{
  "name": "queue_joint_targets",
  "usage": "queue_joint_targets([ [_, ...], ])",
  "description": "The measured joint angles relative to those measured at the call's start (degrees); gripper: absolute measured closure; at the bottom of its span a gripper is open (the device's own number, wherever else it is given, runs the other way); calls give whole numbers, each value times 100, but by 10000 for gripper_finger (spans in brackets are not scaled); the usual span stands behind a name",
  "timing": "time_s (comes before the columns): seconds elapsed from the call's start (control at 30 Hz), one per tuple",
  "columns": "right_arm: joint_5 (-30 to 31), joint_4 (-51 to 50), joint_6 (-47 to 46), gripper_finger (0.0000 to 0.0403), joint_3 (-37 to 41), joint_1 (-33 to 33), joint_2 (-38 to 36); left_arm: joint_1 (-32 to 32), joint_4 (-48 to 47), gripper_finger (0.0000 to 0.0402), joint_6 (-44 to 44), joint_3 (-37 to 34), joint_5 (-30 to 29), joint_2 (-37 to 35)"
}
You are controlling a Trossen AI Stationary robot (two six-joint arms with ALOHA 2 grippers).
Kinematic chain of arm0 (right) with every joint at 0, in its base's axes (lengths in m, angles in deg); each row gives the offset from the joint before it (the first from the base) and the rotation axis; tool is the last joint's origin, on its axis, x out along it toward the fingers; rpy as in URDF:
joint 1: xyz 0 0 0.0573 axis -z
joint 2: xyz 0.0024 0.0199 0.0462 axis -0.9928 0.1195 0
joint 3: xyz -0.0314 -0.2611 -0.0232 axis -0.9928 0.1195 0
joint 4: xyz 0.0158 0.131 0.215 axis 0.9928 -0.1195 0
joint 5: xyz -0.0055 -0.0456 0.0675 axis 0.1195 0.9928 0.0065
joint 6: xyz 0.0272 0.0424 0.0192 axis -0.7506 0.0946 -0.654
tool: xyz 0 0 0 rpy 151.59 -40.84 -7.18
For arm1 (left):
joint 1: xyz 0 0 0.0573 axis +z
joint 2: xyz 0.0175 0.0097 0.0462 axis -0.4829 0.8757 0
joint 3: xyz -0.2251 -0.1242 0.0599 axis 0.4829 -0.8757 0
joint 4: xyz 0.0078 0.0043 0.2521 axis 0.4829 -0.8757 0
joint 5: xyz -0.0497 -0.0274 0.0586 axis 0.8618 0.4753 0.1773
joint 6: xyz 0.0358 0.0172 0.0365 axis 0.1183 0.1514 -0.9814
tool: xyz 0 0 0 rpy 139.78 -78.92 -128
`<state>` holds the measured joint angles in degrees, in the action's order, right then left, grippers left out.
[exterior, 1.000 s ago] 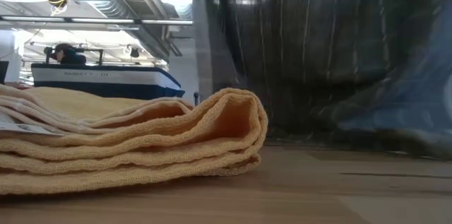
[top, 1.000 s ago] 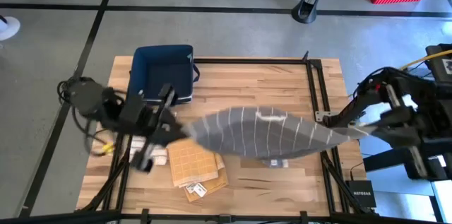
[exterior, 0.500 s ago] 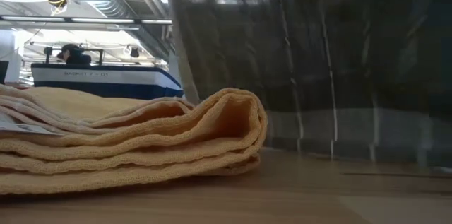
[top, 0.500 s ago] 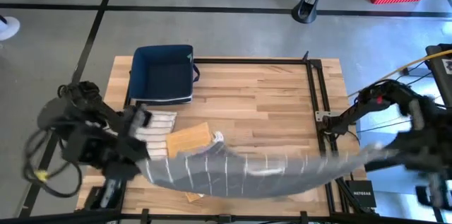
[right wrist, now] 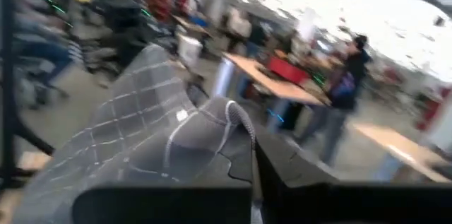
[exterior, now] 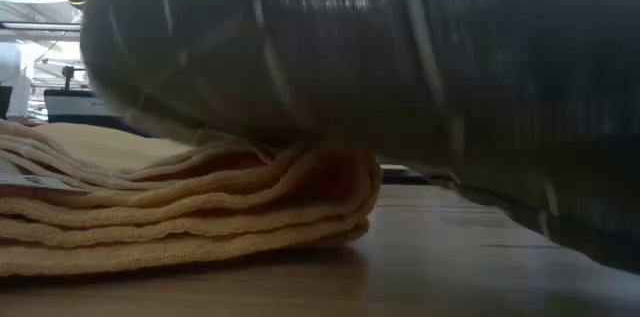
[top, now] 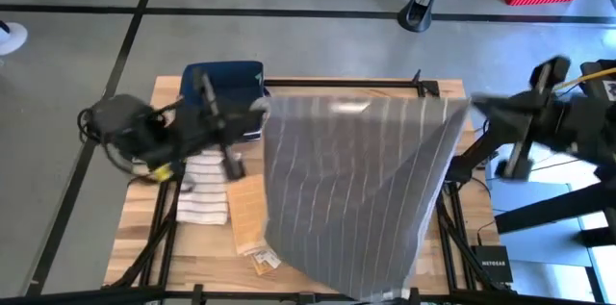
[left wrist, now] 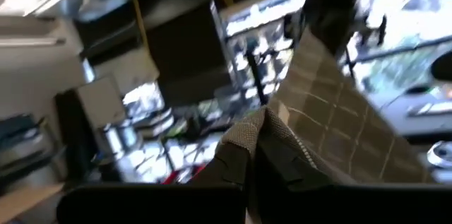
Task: Fold towel
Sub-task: Fold the gray pattern towel
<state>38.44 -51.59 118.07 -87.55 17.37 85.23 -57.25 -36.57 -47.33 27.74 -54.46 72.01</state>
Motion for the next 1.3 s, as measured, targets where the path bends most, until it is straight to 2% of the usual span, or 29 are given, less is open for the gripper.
queue_joint_targets([
  [0.1,225,-1227,-778,399,-18,247,-326,590,-867,396,525,0,132,-6],
  [0.2,148,-2696,-2064,399,-19,527,-603,1183,-1433,396,954,0,660,0],
  [0.27,111,-3957,-3211,399,-13,705,-790,1543,-1659,396,1145,0,893,0],
  [0.4,-844,-6338,-5972,399,-7,1029,-1103,2120,-2299,396,1372,0,1083,-6],
  [0.53,-899,-8254,-8021,399,-17,1356,-1101,2571,-2870,396,1561,-4,1198,-2],
  [0.6,-962,-8338,-8434,399,100,1494,-1065,2774,-2996,396,1642,-29,1403,-4],
  [0.7,-1139,-8077,-8212,399,444,1685,-1091,3030,-3164,396,1831,-151,1786,-6],
  [0.77,-1283,-8177,-8437,399,725,1812,-1097,3148,-3219,396,1909,-331,1968,-6],
  [1.03,-1771,-8248,-9169,399,2237,2495,-1156,3174,-3433,396,2185,-1162,2520,-2],
  [1.17,-2001,-8247,-9716,399,3124,2809,-1336,3072,-3291,396,2302,-1720,2603,-131],
  [1.3,-2127,-8242,-10400,398,4140,3157,-1567,3113,-3052,396,2531,-2577,2608,-408],
])
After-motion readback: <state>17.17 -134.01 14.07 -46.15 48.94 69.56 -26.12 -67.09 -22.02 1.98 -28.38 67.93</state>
